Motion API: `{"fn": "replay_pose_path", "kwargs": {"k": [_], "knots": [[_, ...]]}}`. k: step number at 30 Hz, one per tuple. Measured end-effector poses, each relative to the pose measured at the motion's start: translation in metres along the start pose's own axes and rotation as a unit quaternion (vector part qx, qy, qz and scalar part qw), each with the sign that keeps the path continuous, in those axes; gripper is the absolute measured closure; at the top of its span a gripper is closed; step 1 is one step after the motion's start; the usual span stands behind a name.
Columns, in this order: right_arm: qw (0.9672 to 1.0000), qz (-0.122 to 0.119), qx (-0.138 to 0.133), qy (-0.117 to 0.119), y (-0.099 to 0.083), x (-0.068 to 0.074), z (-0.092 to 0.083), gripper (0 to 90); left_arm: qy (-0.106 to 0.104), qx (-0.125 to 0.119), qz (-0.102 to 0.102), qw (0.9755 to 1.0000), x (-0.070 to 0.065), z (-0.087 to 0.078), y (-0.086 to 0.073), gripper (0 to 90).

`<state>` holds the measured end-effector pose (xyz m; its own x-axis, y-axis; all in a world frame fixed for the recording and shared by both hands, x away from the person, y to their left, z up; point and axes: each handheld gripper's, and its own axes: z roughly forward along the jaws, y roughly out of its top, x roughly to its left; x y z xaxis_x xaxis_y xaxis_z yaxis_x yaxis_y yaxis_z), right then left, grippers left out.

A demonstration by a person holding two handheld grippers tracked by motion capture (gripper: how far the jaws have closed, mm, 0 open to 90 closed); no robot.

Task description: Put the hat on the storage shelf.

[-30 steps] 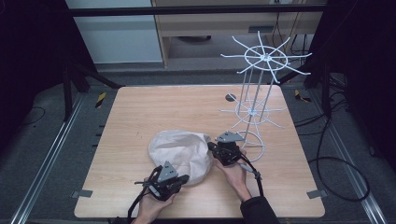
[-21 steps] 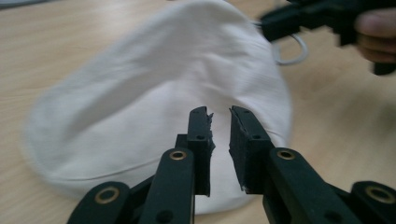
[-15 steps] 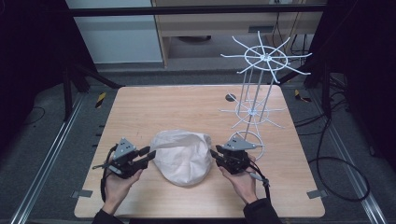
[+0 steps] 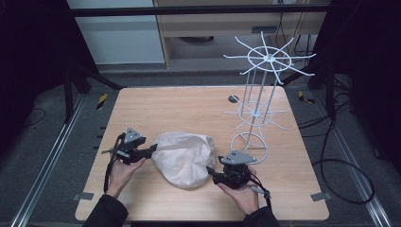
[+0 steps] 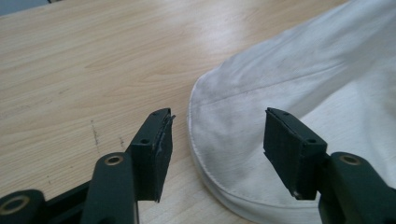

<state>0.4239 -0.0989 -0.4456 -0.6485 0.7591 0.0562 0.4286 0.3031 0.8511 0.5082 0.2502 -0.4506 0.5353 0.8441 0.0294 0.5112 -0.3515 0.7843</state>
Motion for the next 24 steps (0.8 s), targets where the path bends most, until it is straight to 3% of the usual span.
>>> {"fn": "replay_pose_path", "kwargs": {"k": [4, 7, 8, 12, 17, 24], "knots": [[1.0000, -0.001, 0.005, 0.000, -0.002, 0.004, 0.006, 31.2, -0.006, 0.022, -0.002, 0.9997, -0.001, 0.009, -0.003, 36.5], [0.9999, -0.002, 0.011, 0.000, -0.004, 0.006, 0.012, 30.7, -0.003, 0.042, 0.009, 0.9991, -0.005, 0.014, -0.005, 34.0], [0.9999, -0.003, 0.012, 0.001, -0.004, 0.006, 0.015, 31.5, 0.000, 0.033, 0.007, 0.9994, -0.006, 0.015, -0.008, 34.1], [0.9998, -0.003, 0.021, -0.003, -0.006, 0.006, 0.021, 38.9, -0.003, 0.040, -0.005, 0.9992, -0.002, 0.020, -0.013, 35.6], [0.9995, -0.003, 0.029, -0.008, -0.007, 0.003, 0.027, 53.1, -0.028, 0.030, -0.023, 0.9989, 0.004, 0.021, -0.017, 40.0], [0.9994, -0.002, 0.032, -0.015, -0.008, 0.002, 0.032, 69.8, -0.045, 0.036, -0.035, 0.9977, 0.004, 0.022, -0.018, 61.5]]}}
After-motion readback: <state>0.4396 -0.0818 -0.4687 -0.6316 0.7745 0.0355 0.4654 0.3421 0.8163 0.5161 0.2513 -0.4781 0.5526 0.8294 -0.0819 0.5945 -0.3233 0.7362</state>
